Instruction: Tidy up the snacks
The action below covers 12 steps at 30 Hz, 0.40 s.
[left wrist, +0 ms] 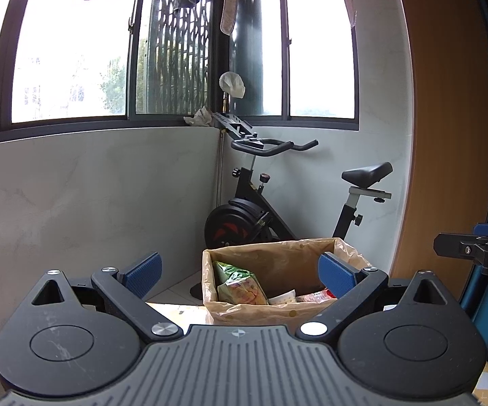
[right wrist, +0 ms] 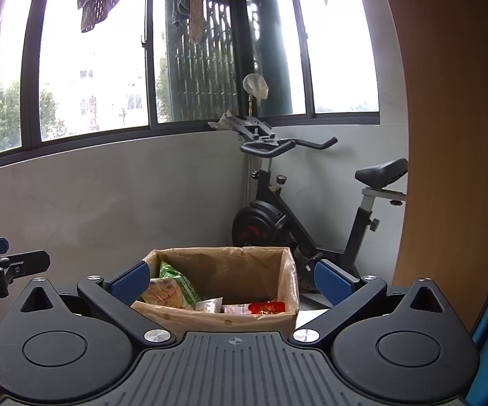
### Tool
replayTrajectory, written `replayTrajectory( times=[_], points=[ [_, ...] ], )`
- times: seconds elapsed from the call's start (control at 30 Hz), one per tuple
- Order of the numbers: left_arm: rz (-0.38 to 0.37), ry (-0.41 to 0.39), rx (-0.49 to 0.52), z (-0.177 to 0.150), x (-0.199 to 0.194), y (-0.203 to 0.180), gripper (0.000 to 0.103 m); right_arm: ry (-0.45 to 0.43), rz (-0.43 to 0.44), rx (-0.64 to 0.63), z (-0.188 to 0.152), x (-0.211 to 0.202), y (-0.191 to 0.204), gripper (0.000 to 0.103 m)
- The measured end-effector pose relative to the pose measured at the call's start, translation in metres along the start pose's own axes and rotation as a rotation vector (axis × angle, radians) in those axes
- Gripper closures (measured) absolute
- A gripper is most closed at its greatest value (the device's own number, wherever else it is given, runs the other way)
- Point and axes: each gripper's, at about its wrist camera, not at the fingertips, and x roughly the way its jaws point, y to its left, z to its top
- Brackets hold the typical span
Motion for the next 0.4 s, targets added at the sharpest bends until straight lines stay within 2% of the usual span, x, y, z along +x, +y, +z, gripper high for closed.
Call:
replayTrajectory(
  times=[0.4],
  points=[
    [0.004,0.006,-0.009,-0.0034,-0.0017,0.0035,0.003,0.012,-0.007,-0.007,-0.002,0.0025,0.0009,0.0]
  ],
)
